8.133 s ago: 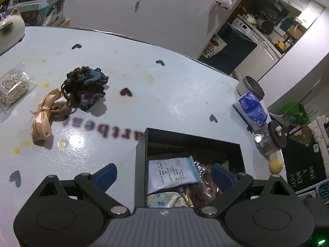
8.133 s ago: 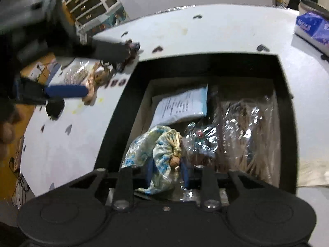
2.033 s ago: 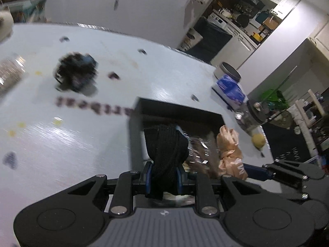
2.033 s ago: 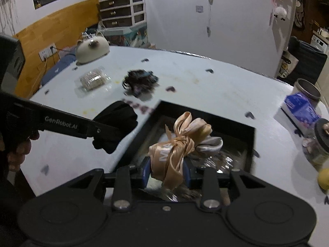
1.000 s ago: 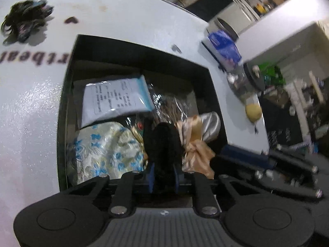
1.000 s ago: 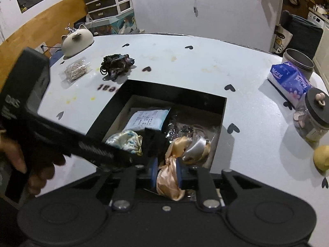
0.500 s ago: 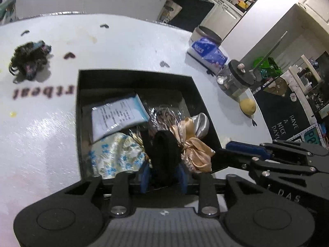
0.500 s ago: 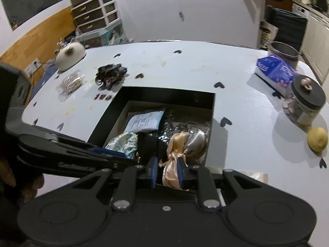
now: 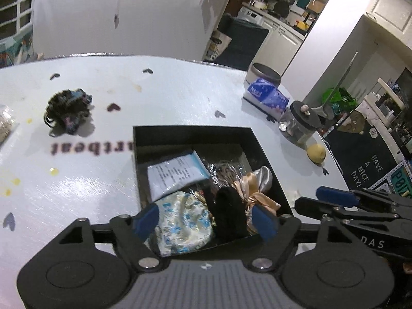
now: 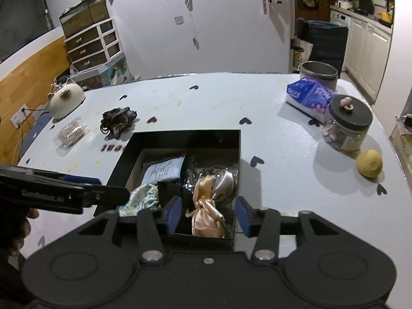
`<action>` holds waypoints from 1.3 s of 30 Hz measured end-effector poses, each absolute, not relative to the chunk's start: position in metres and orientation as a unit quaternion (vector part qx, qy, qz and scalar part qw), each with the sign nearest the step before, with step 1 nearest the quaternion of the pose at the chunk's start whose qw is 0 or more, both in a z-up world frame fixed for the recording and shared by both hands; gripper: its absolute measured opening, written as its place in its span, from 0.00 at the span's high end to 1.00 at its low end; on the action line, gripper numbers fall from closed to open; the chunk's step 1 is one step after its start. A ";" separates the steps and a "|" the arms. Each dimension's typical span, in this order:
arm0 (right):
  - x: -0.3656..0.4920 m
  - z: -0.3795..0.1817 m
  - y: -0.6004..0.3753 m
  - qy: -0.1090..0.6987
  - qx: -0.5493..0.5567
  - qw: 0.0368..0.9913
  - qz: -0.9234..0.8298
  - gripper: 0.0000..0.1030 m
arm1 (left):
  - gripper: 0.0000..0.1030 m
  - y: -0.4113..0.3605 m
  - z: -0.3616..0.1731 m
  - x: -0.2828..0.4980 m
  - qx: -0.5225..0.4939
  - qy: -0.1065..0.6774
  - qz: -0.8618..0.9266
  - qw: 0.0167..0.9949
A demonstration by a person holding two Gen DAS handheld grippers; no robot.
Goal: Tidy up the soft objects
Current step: 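Open both tools to drop the strap and bow into the box, then move both tools toward the cord bag and crocheted scrunchie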
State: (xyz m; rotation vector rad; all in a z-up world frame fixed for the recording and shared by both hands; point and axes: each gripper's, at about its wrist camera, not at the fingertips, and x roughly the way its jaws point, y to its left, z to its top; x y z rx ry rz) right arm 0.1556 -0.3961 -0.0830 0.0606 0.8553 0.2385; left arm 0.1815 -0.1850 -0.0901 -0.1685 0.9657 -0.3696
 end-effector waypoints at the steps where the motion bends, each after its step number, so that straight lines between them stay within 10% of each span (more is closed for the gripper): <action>1: 0.154 -0.082 -0.396 0.410 0.030 0.905 0.112 0.48 | 0.16 -0.183 -0.089 0.180 -0.079 0.458 -0.176 0.868; 7: 0.142 -0.076 -0.391 0.390 0.032 0.916 0.087 0.37 | 0.00 -0.167 -0.081 0.173 -0.067 0.439 -0.174 0.879; 19: 0.119 -0.062 -0.371 0.342 0.044 0.938 0.017 0.00 | 0.00 -0.128 -0.066 0.167 -0.056 0.403 -0.188 0.894; 39: 0.129 -0.057 -0.279 0.320 0.057 0.946 -0.013 0.00 | 0.00 -0.007 -0.054 0.174 -0.056 0.362 -0.143 0.920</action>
